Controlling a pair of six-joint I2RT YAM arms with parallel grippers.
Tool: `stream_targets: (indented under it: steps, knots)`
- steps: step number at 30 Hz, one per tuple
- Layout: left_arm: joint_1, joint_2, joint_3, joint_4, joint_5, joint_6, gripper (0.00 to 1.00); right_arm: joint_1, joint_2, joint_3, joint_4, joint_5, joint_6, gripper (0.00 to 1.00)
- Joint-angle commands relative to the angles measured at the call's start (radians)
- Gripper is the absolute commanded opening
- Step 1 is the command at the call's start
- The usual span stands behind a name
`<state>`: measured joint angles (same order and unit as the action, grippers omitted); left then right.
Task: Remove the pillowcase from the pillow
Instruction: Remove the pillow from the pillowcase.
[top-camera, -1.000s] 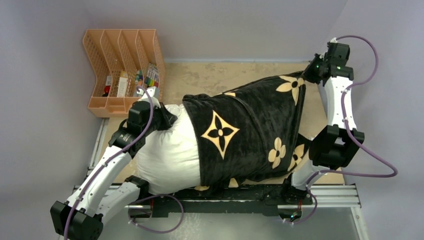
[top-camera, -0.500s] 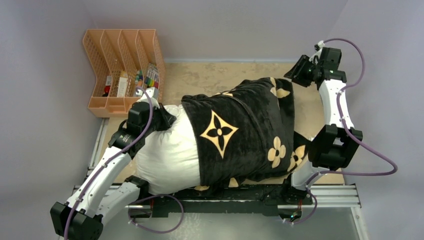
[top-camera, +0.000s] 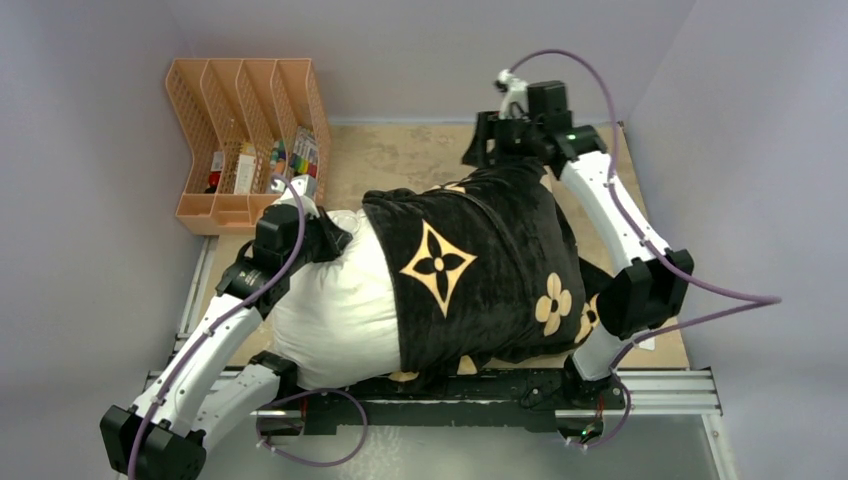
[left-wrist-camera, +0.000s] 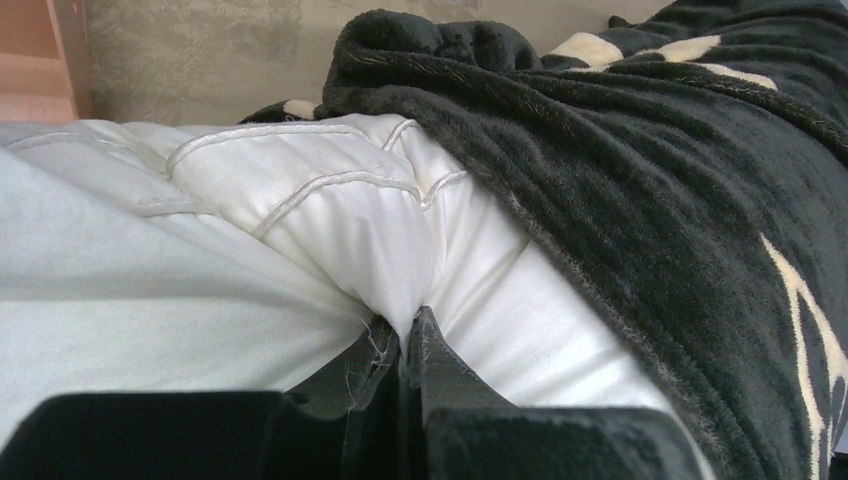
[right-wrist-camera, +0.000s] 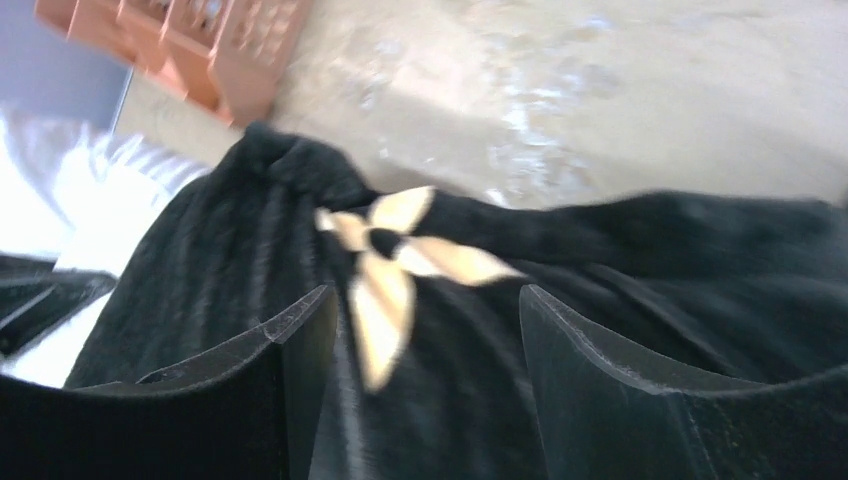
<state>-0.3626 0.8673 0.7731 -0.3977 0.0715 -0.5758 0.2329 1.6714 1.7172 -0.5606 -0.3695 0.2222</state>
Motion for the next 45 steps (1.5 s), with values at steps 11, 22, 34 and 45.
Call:
stream_targets:
  steps: [11,22,34,45]
  knots:
    - [-0.027,-0.041,-0.028,-0.133,-0.008,0.009,0.00,0.442,0.332,0.353,-0.307,0.400,-0.264,0.75]
    - [-0.032,-0.036,-0.029,-0.134,-0.014,0.008,0.00,0.430,0.221,0.207,-0.199,0.668,-0.245,0.00]
    - [-0.045,-0.036,-0.029,-0.137,-0.024,0.005,0.00,0.247,0.166,0.180,-0.188,0.737,-0.156,0.00]
    - [-0.049,-0.028,-0.028,-0.140,-0.033,0.004,0.00,0.227,0.079,0.236,-0.208,0.425,-0.145,0.39]
